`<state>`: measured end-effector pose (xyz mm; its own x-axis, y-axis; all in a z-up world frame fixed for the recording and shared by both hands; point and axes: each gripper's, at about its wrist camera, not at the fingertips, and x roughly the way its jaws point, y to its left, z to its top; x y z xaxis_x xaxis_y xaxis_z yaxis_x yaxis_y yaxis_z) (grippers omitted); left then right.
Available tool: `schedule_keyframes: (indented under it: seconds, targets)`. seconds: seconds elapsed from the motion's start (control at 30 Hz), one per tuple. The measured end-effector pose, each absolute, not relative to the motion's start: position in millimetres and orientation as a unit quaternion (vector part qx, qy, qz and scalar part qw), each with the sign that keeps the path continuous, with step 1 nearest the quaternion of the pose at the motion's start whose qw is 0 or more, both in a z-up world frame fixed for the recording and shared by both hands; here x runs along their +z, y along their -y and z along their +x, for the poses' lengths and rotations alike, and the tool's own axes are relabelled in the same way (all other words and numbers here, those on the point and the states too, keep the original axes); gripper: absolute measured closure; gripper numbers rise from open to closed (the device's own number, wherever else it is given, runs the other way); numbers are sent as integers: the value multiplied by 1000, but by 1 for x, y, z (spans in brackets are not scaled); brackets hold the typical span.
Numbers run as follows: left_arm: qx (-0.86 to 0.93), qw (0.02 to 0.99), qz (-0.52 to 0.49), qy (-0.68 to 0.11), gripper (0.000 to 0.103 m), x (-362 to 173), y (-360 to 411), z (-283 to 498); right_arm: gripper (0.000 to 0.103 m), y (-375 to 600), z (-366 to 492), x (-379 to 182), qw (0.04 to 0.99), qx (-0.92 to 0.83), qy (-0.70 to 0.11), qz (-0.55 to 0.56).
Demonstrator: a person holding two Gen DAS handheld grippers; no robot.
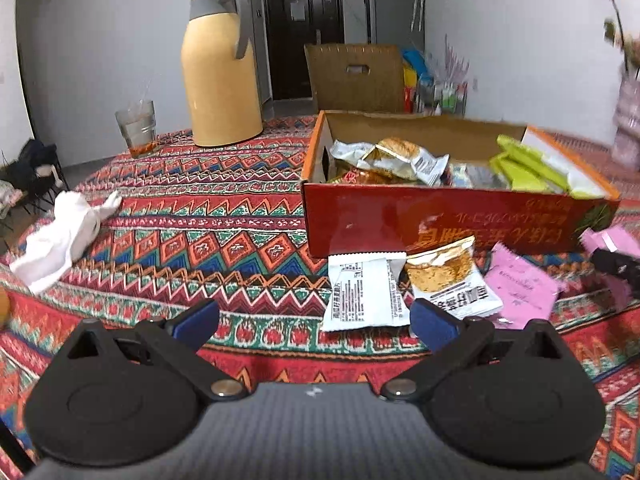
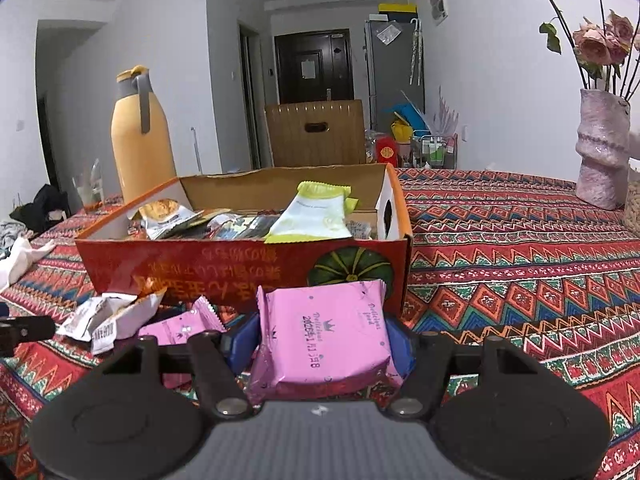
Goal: Organize snacks
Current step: 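Grasp a white snack packet with the left tool while the right holds the pink packet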
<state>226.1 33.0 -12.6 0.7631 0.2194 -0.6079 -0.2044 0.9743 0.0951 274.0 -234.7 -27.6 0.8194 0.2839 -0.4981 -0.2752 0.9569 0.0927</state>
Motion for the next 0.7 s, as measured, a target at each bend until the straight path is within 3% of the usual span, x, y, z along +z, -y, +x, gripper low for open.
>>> schedule_keyframes:
  seconds: [0.53,0.7]
  targets:
    - [142,918,3,-370,0,-28,-35,286,37,236,275,-29,954,144,-262,15]
    - [134,921,-9,-366,9,-41,-39,287,37,237,274,-29,955,145,-259,17]
